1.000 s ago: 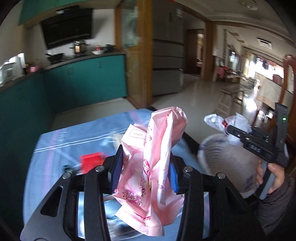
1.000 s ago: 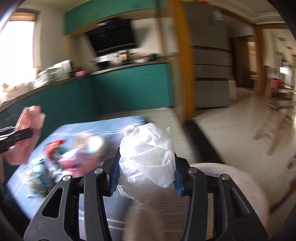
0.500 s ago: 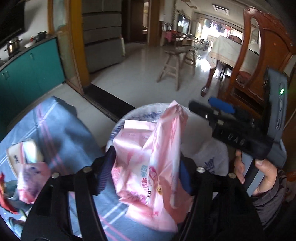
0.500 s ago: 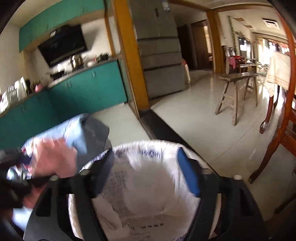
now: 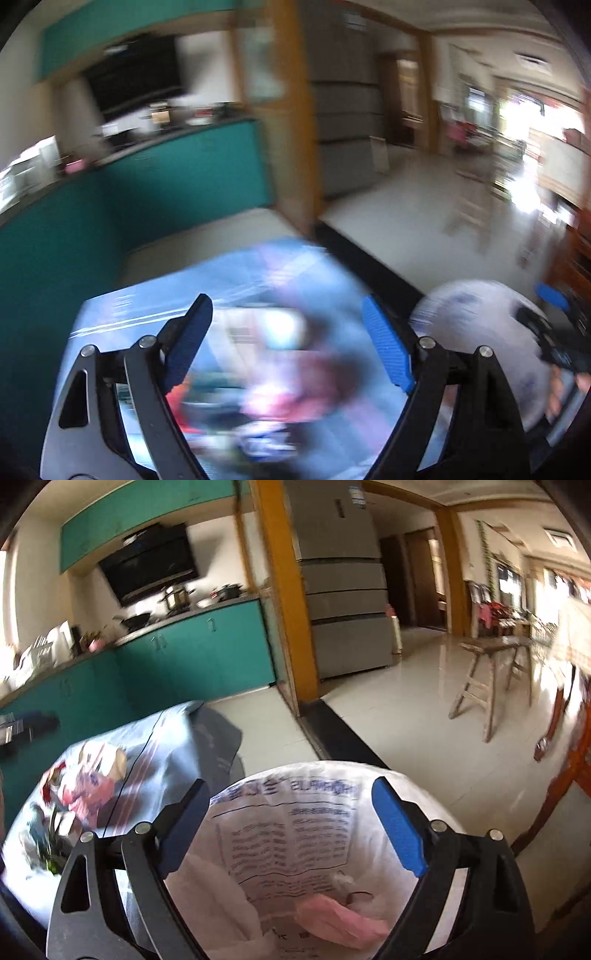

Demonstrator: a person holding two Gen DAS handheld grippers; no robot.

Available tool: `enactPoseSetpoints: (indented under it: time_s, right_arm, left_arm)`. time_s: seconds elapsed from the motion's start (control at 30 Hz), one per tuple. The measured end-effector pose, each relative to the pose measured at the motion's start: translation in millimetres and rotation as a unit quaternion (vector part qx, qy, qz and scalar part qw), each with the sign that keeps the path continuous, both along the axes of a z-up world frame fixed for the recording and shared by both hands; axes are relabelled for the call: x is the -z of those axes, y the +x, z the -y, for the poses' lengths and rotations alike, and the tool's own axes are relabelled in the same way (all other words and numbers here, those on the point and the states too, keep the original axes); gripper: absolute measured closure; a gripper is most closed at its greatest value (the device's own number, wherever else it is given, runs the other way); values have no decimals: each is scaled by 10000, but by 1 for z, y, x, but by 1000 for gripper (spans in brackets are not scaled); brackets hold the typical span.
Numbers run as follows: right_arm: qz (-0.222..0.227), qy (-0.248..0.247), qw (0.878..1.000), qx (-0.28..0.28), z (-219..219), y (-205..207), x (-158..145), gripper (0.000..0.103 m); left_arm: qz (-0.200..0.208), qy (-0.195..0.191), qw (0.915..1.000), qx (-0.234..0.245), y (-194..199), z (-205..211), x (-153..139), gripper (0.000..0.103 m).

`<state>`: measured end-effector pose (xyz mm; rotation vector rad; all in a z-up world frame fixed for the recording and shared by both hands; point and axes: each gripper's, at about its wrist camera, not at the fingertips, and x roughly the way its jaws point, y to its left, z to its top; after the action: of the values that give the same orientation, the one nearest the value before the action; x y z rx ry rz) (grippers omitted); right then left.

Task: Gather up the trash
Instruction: 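Drop the pink bag from the left tool into the wastebasket while the right tool drops the white bag, then grasp the red snack wrapper with the left tool while the right tool grasps the pink printed bag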

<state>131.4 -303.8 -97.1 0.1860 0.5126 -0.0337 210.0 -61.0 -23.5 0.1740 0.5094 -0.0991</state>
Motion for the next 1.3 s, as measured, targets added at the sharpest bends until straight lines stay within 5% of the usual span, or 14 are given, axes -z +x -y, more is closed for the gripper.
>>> enactPoseSetpoints:
  time_s: [0.2,0.3,0.43,0.67,0.9,1.17,1.3]
  right_arm:
    - [-421,191,9932,-1072,-66,38,-1,15]
    - [-740,423,9754,-2033,-118,71,-12,15]
    - [-1025,776,9546,-2687,-181,107,-18,8]
    - [-1549,388,9498,-2691,-229,134,15,7]
    - [-1541,605,9370,-3075,-212,130,12,41]
    - [-1421,220,9307,-3363,-189,111,-4,38]
    - [-1413,25,9330,-3310,-190,111,-2,23]
  left_arm:
    - [-87,-212,9893,-1441,12,-108,-3,19]
    - [-189,-297,9838,-1760,14,-141,-3,17]
    - [-763,-930,9770,-1758,24,-182,12,16]
    - [-1612,-1885,9558,-1578,23,-207,53,15]
    - [-1548,-1836,9616,-1328,21,-194,53,15]
    - [-1607,-1260,9751,-866,23,-158,60,14]
    - [-1783,-1211,9740,-705,26,-150,67,14]
